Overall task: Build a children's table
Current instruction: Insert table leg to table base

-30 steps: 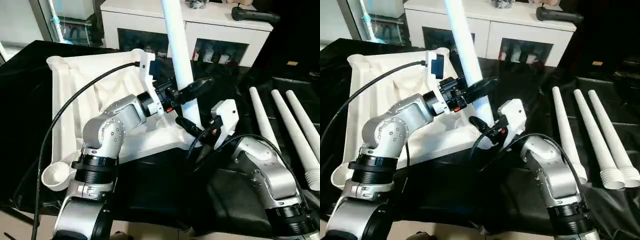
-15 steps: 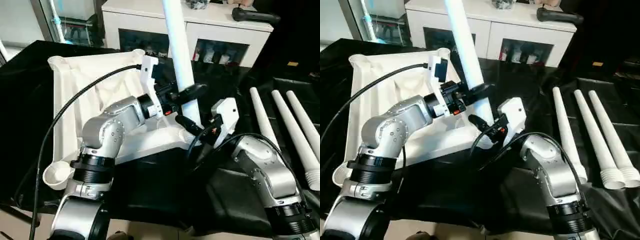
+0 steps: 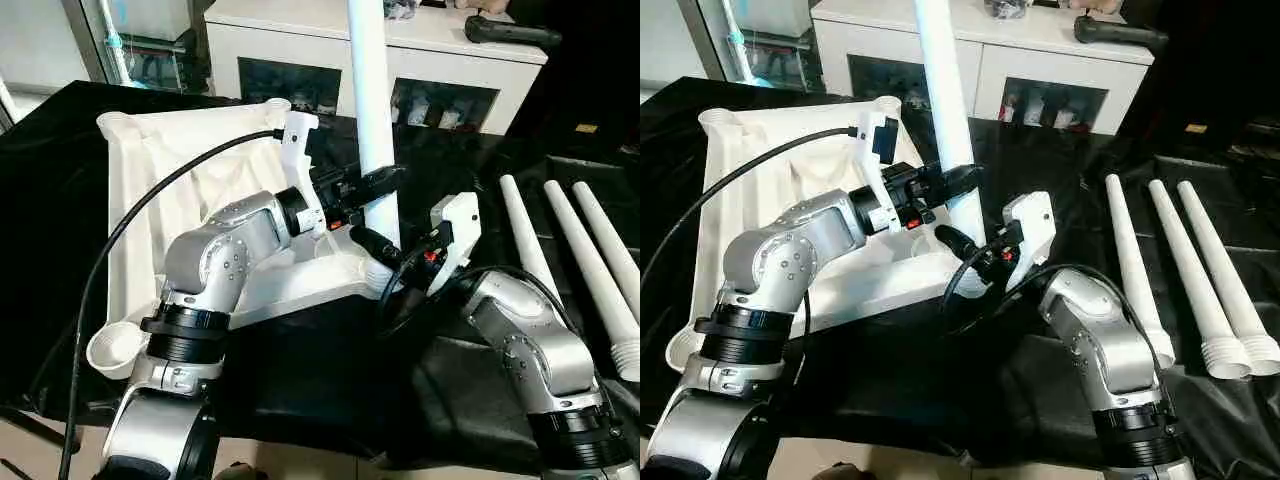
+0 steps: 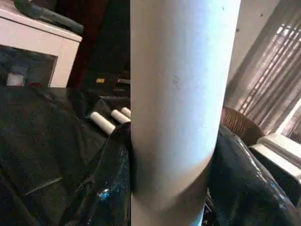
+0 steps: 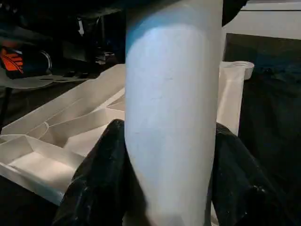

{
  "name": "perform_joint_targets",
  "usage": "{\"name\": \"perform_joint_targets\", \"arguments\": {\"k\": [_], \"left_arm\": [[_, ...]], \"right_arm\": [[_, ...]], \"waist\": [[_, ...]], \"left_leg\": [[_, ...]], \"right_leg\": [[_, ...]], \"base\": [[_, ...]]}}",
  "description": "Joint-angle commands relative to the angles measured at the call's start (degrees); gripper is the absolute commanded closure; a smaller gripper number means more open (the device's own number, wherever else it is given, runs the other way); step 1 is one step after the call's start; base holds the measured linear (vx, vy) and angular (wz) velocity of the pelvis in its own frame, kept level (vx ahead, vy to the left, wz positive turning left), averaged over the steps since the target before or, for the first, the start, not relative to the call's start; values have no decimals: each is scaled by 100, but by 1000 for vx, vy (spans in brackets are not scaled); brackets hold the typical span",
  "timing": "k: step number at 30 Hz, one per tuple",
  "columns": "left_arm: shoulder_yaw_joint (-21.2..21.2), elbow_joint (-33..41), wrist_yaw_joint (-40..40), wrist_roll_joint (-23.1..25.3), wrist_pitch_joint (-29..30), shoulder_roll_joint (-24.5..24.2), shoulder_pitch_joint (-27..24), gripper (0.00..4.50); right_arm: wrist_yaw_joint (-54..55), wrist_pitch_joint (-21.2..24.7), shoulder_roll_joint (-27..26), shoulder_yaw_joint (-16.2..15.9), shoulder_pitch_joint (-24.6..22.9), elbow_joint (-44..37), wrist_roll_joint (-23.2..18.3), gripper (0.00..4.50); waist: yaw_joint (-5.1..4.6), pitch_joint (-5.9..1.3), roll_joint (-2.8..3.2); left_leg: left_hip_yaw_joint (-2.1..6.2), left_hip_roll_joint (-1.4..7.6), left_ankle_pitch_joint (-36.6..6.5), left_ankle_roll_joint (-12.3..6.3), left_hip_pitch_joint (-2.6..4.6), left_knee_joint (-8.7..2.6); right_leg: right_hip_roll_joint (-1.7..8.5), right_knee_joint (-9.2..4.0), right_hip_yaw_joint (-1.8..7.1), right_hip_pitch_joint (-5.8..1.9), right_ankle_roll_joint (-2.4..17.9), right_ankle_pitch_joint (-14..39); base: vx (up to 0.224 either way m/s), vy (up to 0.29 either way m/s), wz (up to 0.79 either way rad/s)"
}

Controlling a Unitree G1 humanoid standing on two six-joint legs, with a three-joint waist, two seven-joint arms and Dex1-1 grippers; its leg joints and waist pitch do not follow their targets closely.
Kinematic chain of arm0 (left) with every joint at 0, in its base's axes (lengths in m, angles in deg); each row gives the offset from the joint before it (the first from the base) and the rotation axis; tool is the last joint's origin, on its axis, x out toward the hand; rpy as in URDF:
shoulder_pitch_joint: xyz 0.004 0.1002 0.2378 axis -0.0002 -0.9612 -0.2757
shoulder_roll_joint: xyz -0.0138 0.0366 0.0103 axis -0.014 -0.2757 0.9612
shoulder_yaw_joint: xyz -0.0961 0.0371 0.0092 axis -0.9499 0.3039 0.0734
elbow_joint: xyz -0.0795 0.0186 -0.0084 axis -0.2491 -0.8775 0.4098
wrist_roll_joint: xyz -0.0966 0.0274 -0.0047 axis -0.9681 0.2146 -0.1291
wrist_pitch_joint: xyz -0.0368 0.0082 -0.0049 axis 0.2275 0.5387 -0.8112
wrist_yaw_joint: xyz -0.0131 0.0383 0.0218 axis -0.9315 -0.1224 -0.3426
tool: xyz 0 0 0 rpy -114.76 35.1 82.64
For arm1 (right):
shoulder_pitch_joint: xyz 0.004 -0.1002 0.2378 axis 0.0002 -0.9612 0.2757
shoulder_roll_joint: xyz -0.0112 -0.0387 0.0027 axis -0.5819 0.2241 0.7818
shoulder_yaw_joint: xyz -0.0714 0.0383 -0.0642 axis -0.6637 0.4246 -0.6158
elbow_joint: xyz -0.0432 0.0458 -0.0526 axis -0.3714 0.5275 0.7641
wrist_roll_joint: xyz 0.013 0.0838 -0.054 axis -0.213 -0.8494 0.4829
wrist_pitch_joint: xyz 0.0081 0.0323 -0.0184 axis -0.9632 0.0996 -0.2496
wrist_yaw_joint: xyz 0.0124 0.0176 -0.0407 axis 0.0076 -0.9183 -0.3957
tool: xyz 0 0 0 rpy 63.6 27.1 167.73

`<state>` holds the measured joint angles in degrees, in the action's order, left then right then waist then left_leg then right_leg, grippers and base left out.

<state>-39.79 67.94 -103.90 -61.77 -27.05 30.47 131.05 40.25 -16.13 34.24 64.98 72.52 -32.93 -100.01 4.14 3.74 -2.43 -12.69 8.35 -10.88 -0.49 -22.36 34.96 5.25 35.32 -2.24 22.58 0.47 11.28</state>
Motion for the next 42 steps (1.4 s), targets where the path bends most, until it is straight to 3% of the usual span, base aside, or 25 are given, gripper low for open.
{"name": "perform_joint_targets", "arguments": {"k": [1,4,9,17,21,23,26,30,35,42], "left_arm": [[95,50,29,22,71,34,181,260],[199,69,39,143,63,-29,250,260],[305,129,-32,211,74,-101,309,261],[267,133,-114,95,256,-156,408,262],[182,162,-239,-118,437,-199,444,262],[68,183,-289,-370,727,-184,475,262],[-87,157,-210,-587,1033,-110,519,262],[-274,-17,11,-760,1478,-27,638,262],[-450,-420,585,-630,1774,25,789,262],[-641,-728,1305,-308,1822,92,860,262]], "right_arm": [[-39,43,69,145,12,-196,-81,264],[-104,233,80,205,33,-219,-280,194],[-258,491,174,286,37,-261,-497,153],[-849,1642,715,869,259,-408,-1680,90],[-998,2088,1082,1049,441,-257,-1857,55],[-1154,2330,1379,960,521,-81,-1722,41],[-1188,2618,1467,940,620,21,-1838,20],[-1261,2928,1530,911,754,30,-2104,14],[-1220,3396,1427,1217,917,45,-2638,14],[-1259,3589,1527,1213,901,110,-2640,14]], "waist": [[11,-447,62],[20,-450,65],[45,-454,48],[104,-453,37],[111,-445,62],[109,-431,64],[101,-436,52],[115,-436,36],[131,-443,14],[137,-450,0]], "left_leg": [[275,485,-577,-111,195,-412],[274,485,-581,-114,202,-409],[272,484,-481,-168,199,-399],[273,491,-504,-172,207,-393],[270,479,-532,-97,219,-392],[262,474,-591,-40,216,-394],[267,468,-713,18,214,-391],[270,478,-621,-33,206,-381],[269,471,-495,-148,206,-364],[275,481,-414,-133,197,-366]], "right_leg": [[375,-301,220,-260,1441,-114],[375,-303,222,-256,1434,-119],[375,-290,222,-268,1443,-220],[385,-292,212,-275,1479,-67],[378,-301,206,-262,1477,75],[373,-315,203,-259,1485,135],[391,-330,206,-273,1494,303],[408,-339,215,-280,1510,314],[405,-338,210,-276,1515,311],[408,-338,202,-279,1456,278]], "base": [[0,0,0],[0,0,0],[0,0,0],[0,0,0],[0,0,0],[0,0,0],[0,0,0],[0,0,0],[0,0,0],[0,0,0]]}}
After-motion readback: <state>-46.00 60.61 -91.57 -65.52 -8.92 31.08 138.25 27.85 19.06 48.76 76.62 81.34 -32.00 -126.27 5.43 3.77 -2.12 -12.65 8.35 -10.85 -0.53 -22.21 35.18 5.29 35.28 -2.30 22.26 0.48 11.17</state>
